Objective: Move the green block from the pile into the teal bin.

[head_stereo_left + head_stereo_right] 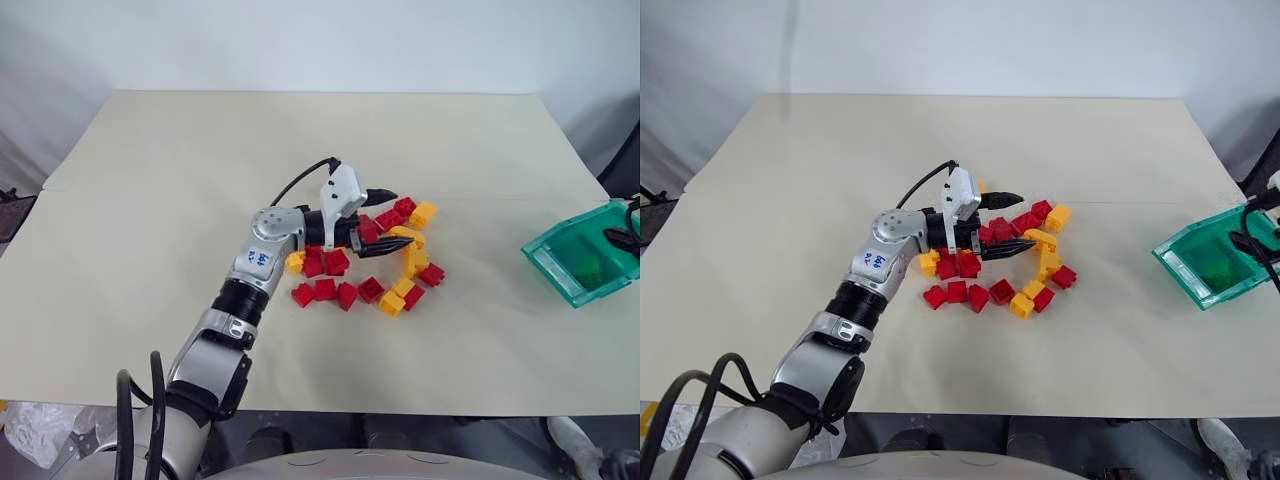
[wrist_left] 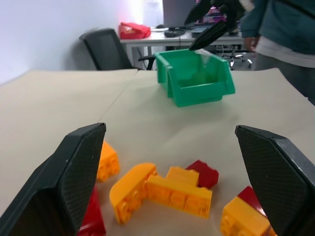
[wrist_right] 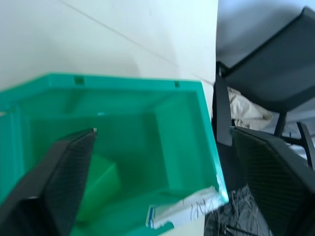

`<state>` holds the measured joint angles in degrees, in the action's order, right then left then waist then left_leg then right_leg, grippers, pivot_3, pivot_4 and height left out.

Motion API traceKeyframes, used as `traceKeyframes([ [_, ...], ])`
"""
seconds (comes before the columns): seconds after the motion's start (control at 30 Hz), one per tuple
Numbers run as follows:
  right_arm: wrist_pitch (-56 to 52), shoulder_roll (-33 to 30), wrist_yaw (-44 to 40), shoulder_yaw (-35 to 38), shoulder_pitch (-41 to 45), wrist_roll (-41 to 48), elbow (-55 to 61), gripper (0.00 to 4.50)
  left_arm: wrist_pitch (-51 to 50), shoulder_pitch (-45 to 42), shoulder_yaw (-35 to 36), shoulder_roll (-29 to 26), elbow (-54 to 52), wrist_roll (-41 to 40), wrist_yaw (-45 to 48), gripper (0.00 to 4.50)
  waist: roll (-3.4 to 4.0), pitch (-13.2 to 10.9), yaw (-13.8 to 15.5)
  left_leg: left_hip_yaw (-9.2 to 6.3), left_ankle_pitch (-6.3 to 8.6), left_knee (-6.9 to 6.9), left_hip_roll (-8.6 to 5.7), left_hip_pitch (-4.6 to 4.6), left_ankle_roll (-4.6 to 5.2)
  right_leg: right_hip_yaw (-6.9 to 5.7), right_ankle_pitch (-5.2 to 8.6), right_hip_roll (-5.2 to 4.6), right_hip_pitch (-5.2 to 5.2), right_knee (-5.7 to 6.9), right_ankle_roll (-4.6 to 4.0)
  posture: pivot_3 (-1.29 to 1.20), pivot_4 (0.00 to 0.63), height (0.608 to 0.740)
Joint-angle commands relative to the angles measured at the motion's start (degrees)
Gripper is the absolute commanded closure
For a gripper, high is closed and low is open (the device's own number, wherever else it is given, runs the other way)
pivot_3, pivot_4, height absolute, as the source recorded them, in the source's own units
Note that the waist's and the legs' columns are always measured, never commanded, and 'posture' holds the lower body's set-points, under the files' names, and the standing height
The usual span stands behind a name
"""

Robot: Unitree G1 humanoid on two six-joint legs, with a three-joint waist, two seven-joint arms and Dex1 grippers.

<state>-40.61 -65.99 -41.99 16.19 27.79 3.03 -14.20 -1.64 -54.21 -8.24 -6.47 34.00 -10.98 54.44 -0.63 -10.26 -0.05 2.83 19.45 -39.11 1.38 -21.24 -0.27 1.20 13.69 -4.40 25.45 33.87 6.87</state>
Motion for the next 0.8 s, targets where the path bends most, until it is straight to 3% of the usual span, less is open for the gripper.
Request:
traceKeyframes([
  [0.03,3.35,-0.32,-1.11,2.08,1.02,2.18,2.63,0.04,0.53,0.55,2.25,-2.11,-3.16,-1.88,1.81,0.0,0.0,0.0,-0.02,0.0,0.0,0.0,0.0,0.01,0.0,0.0,0.0,0.0,0.0,0.0,0.0,0.0,0.15,0.74],
  [0.23,9.45,4.55,-8.34,6.09,-7.5,10.84,18.45,0.04,-5.26,8.69,5.19,-8.78,-12.6,-5.6,4.54,0.0,0.03,0.02,-0.02,-0.03,-0.14,0.04,0.11,0.0,-0.28,-0.01,-0.01,0.11,0.0,0.18,0.01,0.0,0.15,0.74],
  [0.4,14.69,12.34,-16.09,9.74,-17.29,21.44,28.26,0.04,-6.89,18.26,9.35,-18.06,-18.07,-9.26,9.95,0.0,0.02,0.01,0.04,-0.05,-0.14,0.01,0.12,-0.02,-0.29,0.01,-0.03,0.11,-0.04,0.18,0.05,0.0,0.15,0.74],
  [0.53,28.78,13.4,-22.45,6.01,-28.31,16.83,25.64,0.04,-2.9,26.72,15.72,-26.72,-16.49,-9.69,11.81,0.0,0.01,0.01,0.22,-0.07,0.03,0.01,0.09,0.0,0.0,0.0,-0.03,0.08,-0.1,0.13,0.04,0.0,0.15,0.74],
  [0.63,30.85,15.44,-24.68,6.24,-28.17,20.77,22.88,0.04,-2.6,30.67,19.37,-30.22,-16.87,-10.76,11.75,0.0,-0.01,0.0,-0.02,0.02,0.05,-0.02,0.06,0.03,0.03,0.03,-0.06,-0.01,-0.12,0.12,0.07,0.0,0.15,0.74],
  [0.8,34.73,15.06,-27.33,4.28,-27.88,19.39,17.67,0.04,-1.86,33.91,23.09,-32.74,-16.67,-11.66,11.08,0.0,-0.02,0.0,0.11,-0.04,0.04,-0.06,0.04,0.3,0.02,-0.02,-0.05,-0.05,-0.32,0.09,0.01,0.0,0.15,0.74],
])
